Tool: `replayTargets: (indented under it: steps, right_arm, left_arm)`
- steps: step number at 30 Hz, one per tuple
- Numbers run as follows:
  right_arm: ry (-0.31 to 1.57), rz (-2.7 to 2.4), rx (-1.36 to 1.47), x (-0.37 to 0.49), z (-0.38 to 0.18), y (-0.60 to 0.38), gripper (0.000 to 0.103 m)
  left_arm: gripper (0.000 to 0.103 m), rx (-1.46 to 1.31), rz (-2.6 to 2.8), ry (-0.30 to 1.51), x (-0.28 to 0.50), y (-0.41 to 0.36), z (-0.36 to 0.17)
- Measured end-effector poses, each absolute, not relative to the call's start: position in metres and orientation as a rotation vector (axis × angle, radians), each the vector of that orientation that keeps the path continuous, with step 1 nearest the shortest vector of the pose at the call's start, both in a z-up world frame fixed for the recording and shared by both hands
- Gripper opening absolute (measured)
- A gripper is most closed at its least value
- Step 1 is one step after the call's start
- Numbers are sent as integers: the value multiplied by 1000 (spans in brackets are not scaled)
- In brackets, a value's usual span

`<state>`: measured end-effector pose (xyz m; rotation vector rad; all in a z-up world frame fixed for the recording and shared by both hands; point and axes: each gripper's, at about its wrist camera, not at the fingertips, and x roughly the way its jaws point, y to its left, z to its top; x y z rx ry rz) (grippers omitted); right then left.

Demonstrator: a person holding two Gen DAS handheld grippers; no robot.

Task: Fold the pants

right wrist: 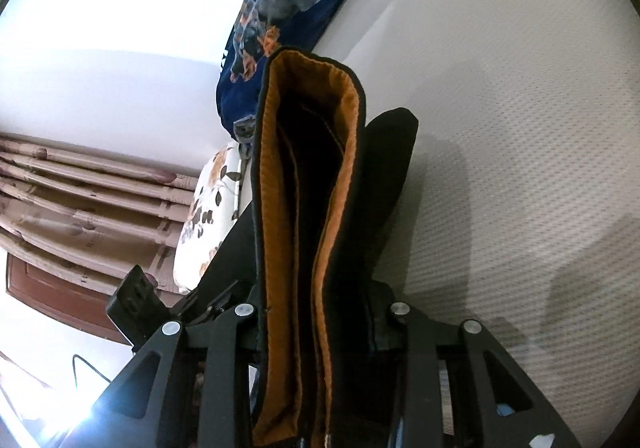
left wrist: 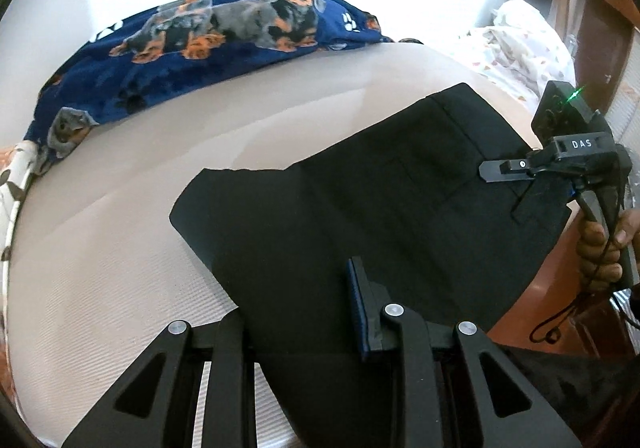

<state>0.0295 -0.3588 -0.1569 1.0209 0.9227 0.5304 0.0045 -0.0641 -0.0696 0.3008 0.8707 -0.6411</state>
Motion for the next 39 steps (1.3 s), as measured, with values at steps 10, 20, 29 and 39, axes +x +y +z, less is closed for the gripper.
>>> replayTargets:
  steps: [10, 20, 29, 39]
  right_arm:
    - [941, 551, 1011, 50, -152, -334, 29]
    - [942, 572, 1022, 60, -154, -324, 29]
    - [941, 590, 1022, 78, -152, -314, 29]
    - [924, 623, 1012, 117, -147, -302, 29]
  left_arm:
    - [26, 316, -605, 851, 11, -42, -65]
    - [26, 316, -571, 836, 30, -34, -61]
    - [26, 289, -537, 821, 61, -25, -57]
    - [26, 261, -490, 812, 114, -16, -57]
